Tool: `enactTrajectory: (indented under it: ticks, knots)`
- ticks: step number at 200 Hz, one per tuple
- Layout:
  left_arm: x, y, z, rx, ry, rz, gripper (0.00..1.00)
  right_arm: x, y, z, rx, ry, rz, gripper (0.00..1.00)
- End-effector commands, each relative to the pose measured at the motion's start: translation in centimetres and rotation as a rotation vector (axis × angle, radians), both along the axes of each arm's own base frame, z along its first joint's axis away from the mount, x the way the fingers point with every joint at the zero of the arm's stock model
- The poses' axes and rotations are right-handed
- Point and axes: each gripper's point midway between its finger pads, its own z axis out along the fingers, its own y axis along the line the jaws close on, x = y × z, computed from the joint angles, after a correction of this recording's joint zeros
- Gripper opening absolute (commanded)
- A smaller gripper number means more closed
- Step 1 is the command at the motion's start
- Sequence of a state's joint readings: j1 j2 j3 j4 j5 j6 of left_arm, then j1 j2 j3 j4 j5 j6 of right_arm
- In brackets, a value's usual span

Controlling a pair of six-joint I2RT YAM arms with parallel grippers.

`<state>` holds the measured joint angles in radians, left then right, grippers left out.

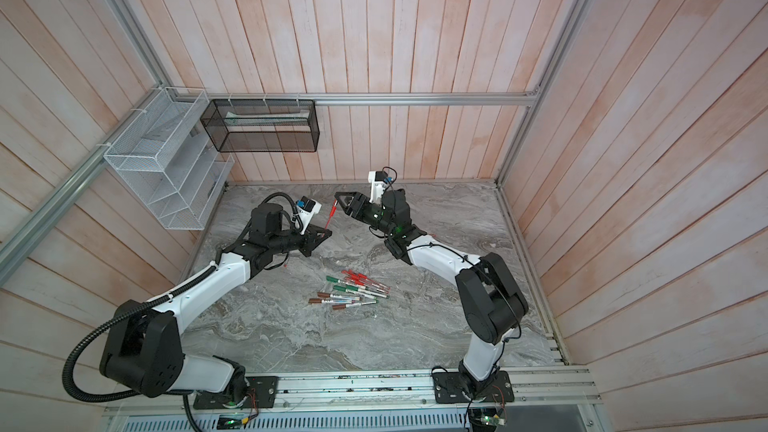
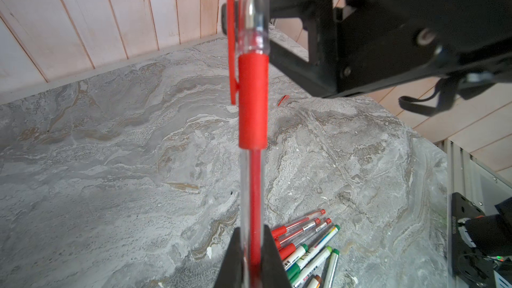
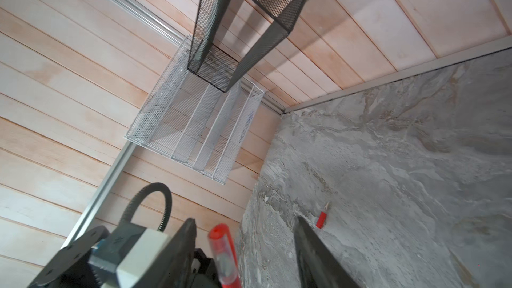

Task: Remove pen caps from pens
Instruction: Pick up the pen from the center of the table, then open the pen cap on the pen.

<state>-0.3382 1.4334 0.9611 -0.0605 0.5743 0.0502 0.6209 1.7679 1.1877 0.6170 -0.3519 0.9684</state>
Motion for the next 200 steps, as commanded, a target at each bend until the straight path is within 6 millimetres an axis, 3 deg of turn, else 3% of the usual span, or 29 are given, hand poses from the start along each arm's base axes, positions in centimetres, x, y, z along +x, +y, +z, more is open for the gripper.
enactTrajectory:
  ticks: [1, 32, 54, 97, 116, 143, 200]
  knots:
    - [0.1, -0.3, 1.2, 0.009, -0.05, -0.012, 0.0, 0.4, 1.0, -0.3, -0.03, 0.015, 0.013, 0.5]
    - [-0.2, -0.7, 1.0, 0.006, -0.045, -0.026, 0.0, 0.2, 1.5, -0.2, -0.041, 0.007, 0.033, 0.36]
    - [-0.1, -0.8, 1.0, 0.01, -0.043, -0.025, 0.0, 0.2, 1.3, -0.6, -0.045, 0.019, 0.023, 0.19]
    - [-0.3, -1.3, 0.4, 0.022, -0.039, -0.035, 0.0, 0.0, 1.3, -0.6, -0.063, 0.016, 0.031, 0.0]
    - [-0.4, -1.5, 0.1, 0.034, -0.033, -0.038, 0.0, 0.5, 0.4, -0.1, -0.077, 0.014, 0.01, 0.0]
    - [-0.7, -1.7, -0.7, 0.055, -0.045, -0.046, 0.0, 2.0, -3.5, 1.8, -0.061, 0.01, -0.069, 0.0]
    - [-1.8, -2.8, -2.1, 0.101, -0.057, -0.087, 0.0, 3.8, -14.9, 6.8, 0.091, -0.022, -0.26, 0.0]
